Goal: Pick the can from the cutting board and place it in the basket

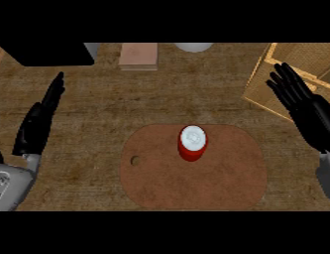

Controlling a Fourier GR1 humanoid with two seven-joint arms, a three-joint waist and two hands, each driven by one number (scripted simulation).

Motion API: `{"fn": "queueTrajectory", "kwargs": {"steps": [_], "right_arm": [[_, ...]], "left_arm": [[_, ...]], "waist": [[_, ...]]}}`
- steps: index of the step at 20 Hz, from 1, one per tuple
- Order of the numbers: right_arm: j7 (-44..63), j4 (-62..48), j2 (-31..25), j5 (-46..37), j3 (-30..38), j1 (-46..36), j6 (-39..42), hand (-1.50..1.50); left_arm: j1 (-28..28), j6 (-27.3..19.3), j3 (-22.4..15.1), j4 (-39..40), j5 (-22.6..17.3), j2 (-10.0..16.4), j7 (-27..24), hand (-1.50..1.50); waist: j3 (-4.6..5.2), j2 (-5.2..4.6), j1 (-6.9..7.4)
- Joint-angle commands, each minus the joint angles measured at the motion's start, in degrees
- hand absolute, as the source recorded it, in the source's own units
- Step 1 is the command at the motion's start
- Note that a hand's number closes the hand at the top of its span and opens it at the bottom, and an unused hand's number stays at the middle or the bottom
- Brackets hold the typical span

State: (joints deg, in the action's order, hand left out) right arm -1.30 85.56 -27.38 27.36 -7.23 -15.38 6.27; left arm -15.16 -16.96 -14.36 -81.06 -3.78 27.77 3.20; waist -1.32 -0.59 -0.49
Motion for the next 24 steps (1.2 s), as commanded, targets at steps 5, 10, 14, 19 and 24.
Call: {"fn": "queueTrajectory", "kwargs": {"steps": [5,10,14,19,24], "right_arm": [[-2.22,0.37,12.07,-3.87,-0.35,-9.10,-14.04,1.50],[-1.57,-1.28,22.65,-20.97,-18.53,-16.78,-22.36,1.50],[8.76,-6.04,27.03,-33.11,-24.50,-21.20,-35.62,-1.50],[25.52,-13.89,17.36,-47.18,-27.08,-28.02,-35.48,-1.50],[43.84,-10.71,9.79,-52.31,-28.71,-38.63,-22.00,-1.50]], "left_arm": [[12.98,2.73,-0.65,5.83,-8.67,-7.19,4.91,0.00],[13.89,6.04,-1.04,6.95,-11.43,-7.21,9.62,0.00],[16.64,7.03,-0.40,6.38,-12.39,-6.39,9.29,0.00],[16.69,5.65,1.10,5.80,-12.25,-5.63,9.83,0.00],[20.42,4.91,1.49,5.10,-12.30,-6.00,8.24,0.00]], "waist": [[1.52,0.05,3.88],[1.54,0.36,4.60],[1.65,1.03,3.32],[1.92,2.08,0.57],[1.82,2.89,-1.10]]}}
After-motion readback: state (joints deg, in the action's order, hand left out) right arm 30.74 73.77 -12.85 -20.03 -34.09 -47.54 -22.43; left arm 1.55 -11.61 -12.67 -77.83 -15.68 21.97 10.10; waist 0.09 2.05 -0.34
